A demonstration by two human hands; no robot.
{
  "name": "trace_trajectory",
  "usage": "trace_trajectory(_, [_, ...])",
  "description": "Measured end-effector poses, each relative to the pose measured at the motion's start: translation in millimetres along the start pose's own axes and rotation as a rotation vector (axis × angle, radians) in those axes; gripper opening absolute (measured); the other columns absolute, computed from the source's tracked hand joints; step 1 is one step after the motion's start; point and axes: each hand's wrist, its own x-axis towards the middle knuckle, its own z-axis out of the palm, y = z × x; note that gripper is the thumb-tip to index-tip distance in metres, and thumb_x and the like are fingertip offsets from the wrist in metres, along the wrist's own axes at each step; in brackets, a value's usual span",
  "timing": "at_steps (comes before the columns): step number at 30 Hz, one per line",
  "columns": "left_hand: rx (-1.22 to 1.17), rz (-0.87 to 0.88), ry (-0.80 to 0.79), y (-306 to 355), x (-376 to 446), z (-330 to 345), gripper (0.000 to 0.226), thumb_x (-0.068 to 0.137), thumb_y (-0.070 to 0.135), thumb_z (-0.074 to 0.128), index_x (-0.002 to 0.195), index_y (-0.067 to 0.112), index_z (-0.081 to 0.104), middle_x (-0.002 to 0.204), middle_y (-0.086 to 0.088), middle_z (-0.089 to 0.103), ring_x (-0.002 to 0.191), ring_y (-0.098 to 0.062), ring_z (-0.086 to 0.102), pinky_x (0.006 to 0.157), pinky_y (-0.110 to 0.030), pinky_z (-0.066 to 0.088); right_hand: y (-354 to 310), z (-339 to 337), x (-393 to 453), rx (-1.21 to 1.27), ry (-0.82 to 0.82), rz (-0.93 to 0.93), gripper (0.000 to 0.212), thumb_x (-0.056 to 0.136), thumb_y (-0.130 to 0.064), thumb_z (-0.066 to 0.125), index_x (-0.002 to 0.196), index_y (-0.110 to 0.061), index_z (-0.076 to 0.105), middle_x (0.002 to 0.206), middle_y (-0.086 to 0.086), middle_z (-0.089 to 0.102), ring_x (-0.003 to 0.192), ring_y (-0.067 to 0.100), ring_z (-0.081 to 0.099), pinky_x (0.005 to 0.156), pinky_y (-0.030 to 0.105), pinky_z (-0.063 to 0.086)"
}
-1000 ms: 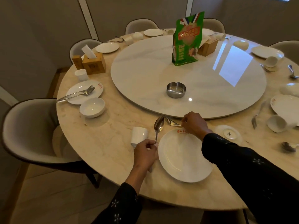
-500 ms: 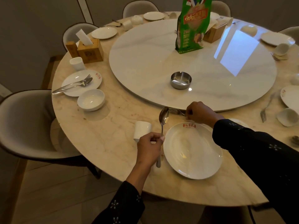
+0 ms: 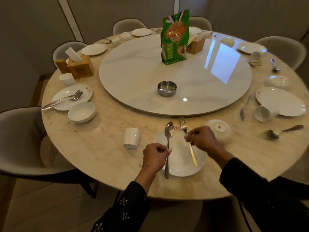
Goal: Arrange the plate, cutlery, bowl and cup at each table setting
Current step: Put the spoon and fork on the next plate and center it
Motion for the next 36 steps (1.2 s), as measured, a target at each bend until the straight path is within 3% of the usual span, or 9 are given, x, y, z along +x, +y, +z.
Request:
trace_trajectory(8, [0.166, -0.044, -0.072, 0, -15, 30, 0.008, 0.084, 0.017, 0.073, 0.087, 0.01, 0.073, 0.08, 0.001, 0.066, 0.077, -0.013, 0.061, 0.073, -0.027, 0.051, 45, 26, -30, 0.083, 0.054, 0.149, 0.014, 0.081, -0.017, 0.076, 0.091, -0.011, 0.068, 0.084, 0.006, 0.069, 0.073, 0.016, 0.067, 0.052, 0.025, 0.052])
trace_trajectory(14, [0.282, -0.082, -0.082, 2, -19, 38, 0.014, 0.082, 0.017, 0.075, 0.089, 0.005, 0.073, 0.089, -0.009, 0.071, 0.075, -0.017, 0.062, 0.069, -0.028, 0.05, 54, 28, -36, 0.088, 0.044, 0.141, 0.013, 0.079, -0.017, 0.078, 0.087, -0.013, 0.069, 0.083, 0.007, 0.07, 0.071, 0.018, 0.068, 0.054, 0.027, 0.055])
trace_trajectory(18, [0.32, -0.075, -0.068, 2, -20, 40, 0.017, 0.081, 0.017, 0.076, 0.09, 0.003, 0.074, 0.089, -0.011, 0.072, 0.073, -0.019, 0.063, 0.066, -0.028, 0.05, 52, 32, -37, 0.065, 0.07, 0.125, 0.013, 0.078, -0.019, 0.079, 0.075, -0.02, 0.066, 0.082, 0.005, 0.07, 0.075, 0.018, 0.069, 0.071, 0.035, 0.06])
trace_trajectory(21, [0.313, -0.068, -0.063, 0, -19, 39, 0.017, 0.08, 0.018, 0.077, 0.087, 0.003, 0.074, 0.085, -0.011, 0.072, 0.08, -0.024, 0.069, 0.073, -0.033, 0.057, 52, 36, -38, 0.003, 0.083, 0.082, 0.016, 0.079, -0.024, 0.077, 0.071, -0.024, 0.064, 0.083, 0.003, 0.071, 0.078, 0.017, 0.068, 0.075, 0.038, 0.059])
trace_trajectory(24, [0.27, -0.013, -0.045, -7, -19, 36, 0.016, 0.082, 0.023, 0.075, 0.083, 0.008, 0.07, 0.079, -0.004, 0.067, 0.08, -0.022, 0.068, 0.076, -0.035, 0.058, 53, 35, -41, 0.001, 0.092, 0.051, 0.009, 0.082, -0.025, 0.075, 0.084, -0.017, 0.07, 0.086, 0.003, 0.07, 0.077, 0.015, 0.067, 0.07, 0.031, 0.057])
trace_trajectory(27, [0.137, 0.039, 0.088, -17, -17, 19, 0.011, 0.086, 0.019, 0.07, 0.091, 0.011, 0.065, 0.088, -0.004, 0.064, 0.083, -0.019, 0.063, 0.073, -0.034, 0.055, 55, 22, -44, 0.051, 0.213, 0.037, 0.014, 0.085, -0.027, 0.071, 0.093, -0.016, 0.07, 0.09, 0.001, 0.069, 0.074, 0.009, 0.063, 0.063, 0.024, 0.049])
trace_trajectory(30, [-0.007, 0.073, 0.248, -31, -14, -1, 0.024, 0.088, 0.016, 0.066, 0.108, 0.011, 0.055, 0.104, -0.007, 0.057, 0.092, -0.02, 0.056, 0.073, -0.024, 0.041, 67, 8, -47, 0.037, 0.308, 0.011, 0.028, 0.087, -0.027, 0.068, 0.112, -0.016, 0.063, 0.105, 0.001, 0.061, 0.089, 0.011, 0.056, 0.075, 0.026, 0.043])
trace_trajectory(34, [-0.104, 0.023, 0.118, -40, -10, -9, 0.042, 0.092, 0.013, 0.061, 0.132, 0.016, 0.049, 0.108, -0.005, 0.059, 0.098, -0.022, 0.059, 0.081, -0.034, 0.052, 78, 5, -45, 0.085, 0.207, 0.066, 0.043, 0.091, -0.022, 0.064, 0.132, -0.016, 0.052, 0.102, 0.006, 0.063, 0.089, 0.016, 0.057, 0.077, 0.029, 0.046])
trace_trajectory(36, [-0.124, 0.01, 0.078, -41, -8, -8, 0.043, 0.093, 0.008, 0.057, 0.134, 0.016, 0.05, 0.11, -0.006, 0.062, 0.099, -0.027, 0.064, 0.083, -0.039, 0.057, 80, 6, -43, 0.088, 0.173, 0.068, 0.045, 0.091, -0.017, 0.063, 0.134, -0.017, 0.05, 0.102, 0.008, 0.065, 0.089, 0.018, 0.061, 0.078, 0.031, 0.051])
